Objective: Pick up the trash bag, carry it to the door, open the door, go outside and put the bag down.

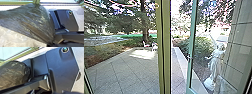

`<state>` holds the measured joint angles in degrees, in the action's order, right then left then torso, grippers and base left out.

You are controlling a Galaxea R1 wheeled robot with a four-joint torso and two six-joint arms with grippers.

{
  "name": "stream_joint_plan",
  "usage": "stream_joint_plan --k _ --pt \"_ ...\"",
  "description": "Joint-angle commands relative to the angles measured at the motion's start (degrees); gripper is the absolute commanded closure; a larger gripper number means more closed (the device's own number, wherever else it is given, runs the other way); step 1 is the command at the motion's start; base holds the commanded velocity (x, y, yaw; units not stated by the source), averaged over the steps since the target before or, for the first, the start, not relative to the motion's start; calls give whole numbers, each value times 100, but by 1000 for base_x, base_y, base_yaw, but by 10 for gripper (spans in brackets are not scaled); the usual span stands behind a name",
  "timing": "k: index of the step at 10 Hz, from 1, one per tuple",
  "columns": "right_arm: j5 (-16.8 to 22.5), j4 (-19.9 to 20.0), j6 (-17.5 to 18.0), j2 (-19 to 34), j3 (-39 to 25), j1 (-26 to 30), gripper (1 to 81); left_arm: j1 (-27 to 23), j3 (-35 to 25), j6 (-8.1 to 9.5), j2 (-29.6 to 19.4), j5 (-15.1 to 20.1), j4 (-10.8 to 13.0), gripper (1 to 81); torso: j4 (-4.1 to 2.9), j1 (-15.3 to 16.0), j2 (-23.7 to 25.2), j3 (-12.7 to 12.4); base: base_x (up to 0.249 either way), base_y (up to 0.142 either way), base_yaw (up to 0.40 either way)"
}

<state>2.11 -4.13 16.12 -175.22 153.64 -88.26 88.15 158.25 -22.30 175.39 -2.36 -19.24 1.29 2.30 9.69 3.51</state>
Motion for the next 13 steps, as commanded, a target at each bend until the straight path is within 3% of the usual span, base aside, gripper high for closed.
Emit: stream_joint_plan --k 1,6,13 --pt "290 -44 -12 -34 -28 357 10 -329 -13 -20 -3 316 -19 811 0 0 0 0 0 0 0" --pt "290 -44 -12 -34 -19 357 10 -338 -13 -20 -3 307 -2 811 0 0 0 0 0 0 0" --pt "290 -44 -12 -34 -19 357 10 -329 -13 -20 6 307 8 811 0 -5 0 -2 0 -91 0"
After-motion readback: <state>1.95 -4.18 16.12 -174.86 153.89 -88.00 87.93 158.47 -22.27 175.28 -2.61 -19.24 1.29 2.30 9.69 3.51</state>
